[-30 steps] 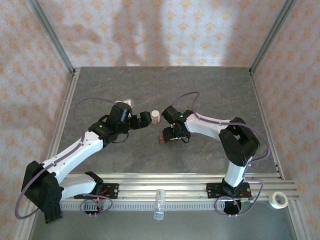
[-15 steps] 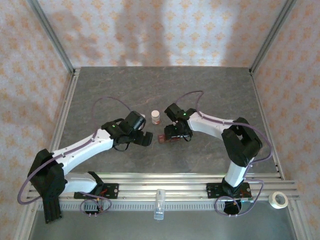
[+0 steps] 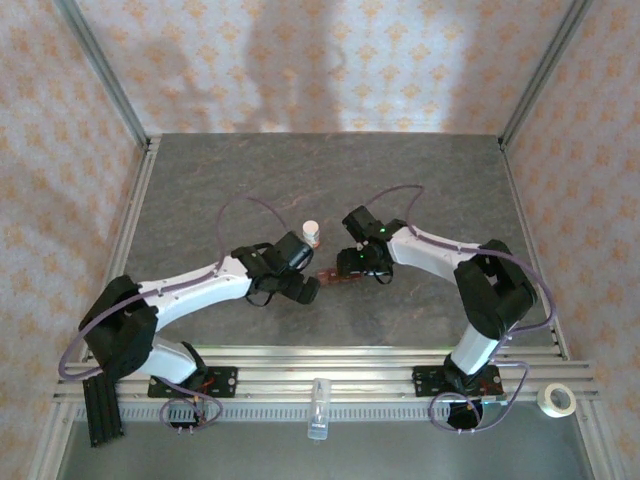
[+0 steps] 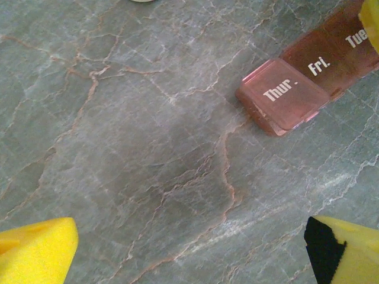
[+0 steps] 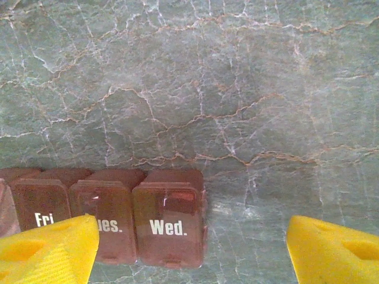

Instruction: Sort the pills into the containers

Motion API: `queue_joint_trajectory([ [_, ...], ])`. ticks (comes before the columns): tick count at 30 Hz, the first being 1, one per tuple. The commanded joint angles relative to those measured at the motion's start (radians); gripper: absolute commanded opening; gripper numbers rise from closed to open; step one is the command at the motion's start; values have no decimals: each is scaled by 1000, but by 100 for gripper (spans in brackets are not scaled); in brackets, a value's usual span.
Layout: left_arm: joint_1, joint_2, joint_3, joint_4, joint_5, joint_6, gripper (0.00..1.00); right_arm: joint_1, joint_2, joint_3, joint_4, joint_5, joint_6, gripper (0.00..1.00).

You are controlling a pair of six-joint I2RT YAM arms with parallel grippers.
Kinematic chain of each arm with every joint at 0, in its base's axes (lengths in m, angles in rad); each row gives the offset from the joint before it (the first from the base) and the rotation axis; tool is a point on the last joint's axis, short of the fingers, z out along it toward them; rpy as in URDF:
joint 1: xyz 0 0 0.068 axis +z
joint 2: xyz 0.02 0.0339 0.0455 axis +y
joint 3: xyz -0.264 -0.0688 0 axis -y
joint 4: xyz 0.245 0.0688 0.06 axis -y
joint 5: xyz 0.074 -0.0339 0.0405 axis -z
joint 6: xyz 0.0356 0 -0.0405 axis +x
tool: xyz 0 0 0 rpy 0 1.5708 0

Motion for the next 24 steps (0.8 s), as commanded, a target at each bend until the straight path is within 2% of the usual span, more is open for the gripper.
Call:
queue_joint_trajectory([
  [1,-15,31,31,57,-6,28,100,1,-8,-26,30,-6,22,82],
  [10,-18,116,47,121,-23,28,100,0,5,-48,51,-20,25,82],
  [24,-15,150,65,178,-214,15,100,0,28,-53,51,-19,23,81],
])
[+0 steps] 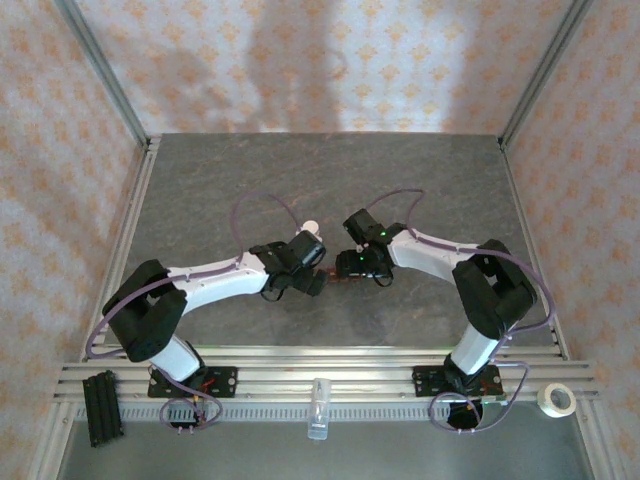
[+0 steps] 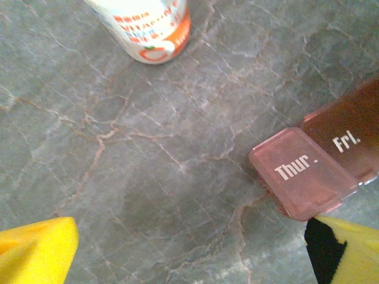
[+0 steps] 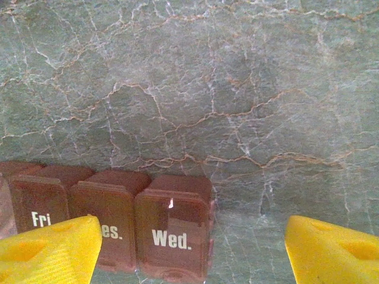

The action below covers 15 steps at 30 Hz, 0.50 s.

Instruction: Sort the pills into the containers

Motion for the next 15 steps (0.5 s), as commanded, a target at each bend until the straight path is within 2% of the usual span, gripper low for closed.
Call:
queue_joint_trajectory([
  [1,-2,23,37,32,-88,6,100,1,26,-18,-6,13,11,81],
  [15,30,125,106,62,-97,0,100,0,36,-40,6,14,16,81],
])
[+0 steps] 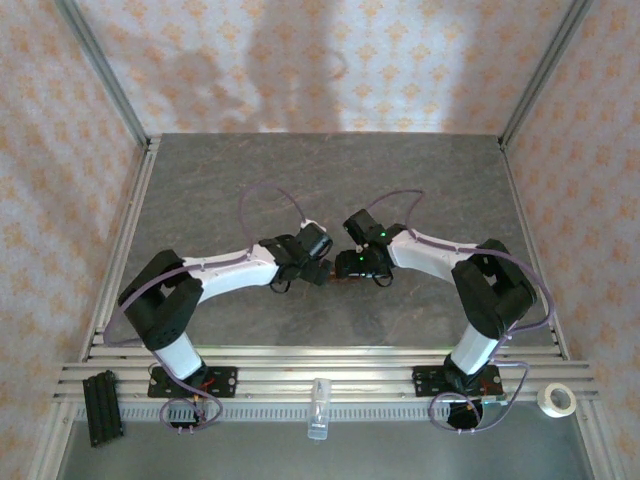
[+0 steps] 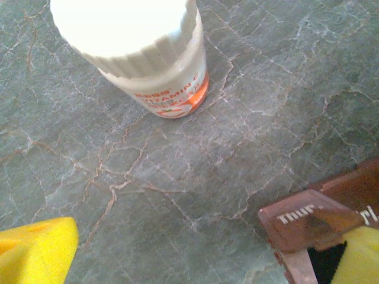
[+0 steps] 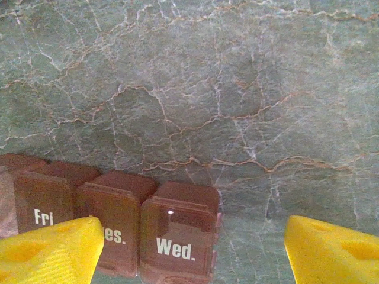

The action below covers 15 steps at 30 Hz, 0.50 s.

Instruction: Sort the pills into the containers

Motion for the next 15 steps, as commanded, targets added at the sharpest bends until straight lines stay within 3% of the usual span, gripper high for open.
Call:
queue_joint_trajectory([
  [1,11,27,28,18,-46,0,100,0,34,-34,-11,23,17,81],
  [10,19,48,25,34,-42,0,100,0,37,-28,-13,17,19,80],
  [15,19,-11,30,26,17,4,100,1,28,-9,-31,14,14,80],
])
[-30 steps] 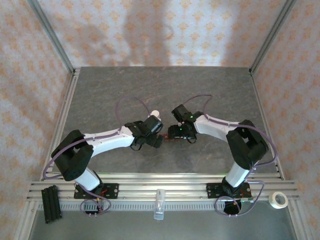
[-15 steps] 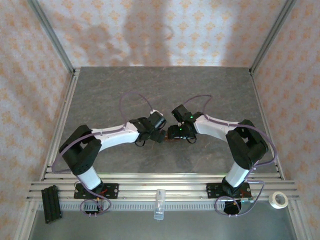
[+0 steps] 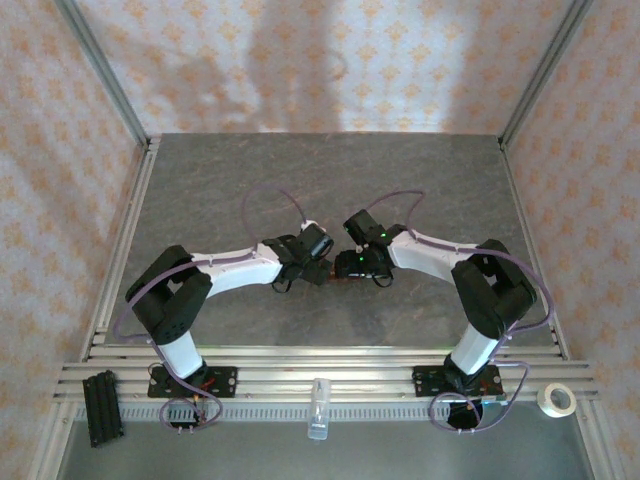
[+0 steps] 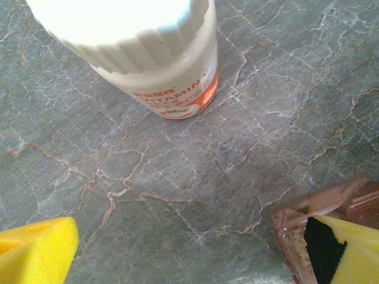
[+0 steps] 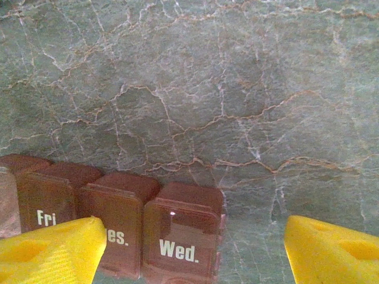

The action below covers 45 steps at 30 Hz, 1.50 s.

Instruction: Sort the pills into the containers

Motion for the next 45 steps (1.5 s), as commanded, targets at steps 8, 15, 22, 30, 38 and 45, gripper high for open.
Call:
queue_joint_trajectory([
  [8,37,-233,25,-18,169,-9,100,0,-15,107,-134,22,-24,81],
  [15,154,-421,-63,2,211,-80,100,-1,-27,287,-244,24,-57,82],
  [22,322,-547,-202,47,234,-188,100,0,100,534,-353,1,-117,83],
  [30,461,-595,-317,109,317,-269,100,18,322,809,-467,38,-164,84],
  [38,486,-573,-334,133,349,-300,100,57,491,999,-550,81,-197,84],
  [45,488,-551,-342,154,371,-304,100,65,553,1031,-553,67,-191,77],
])
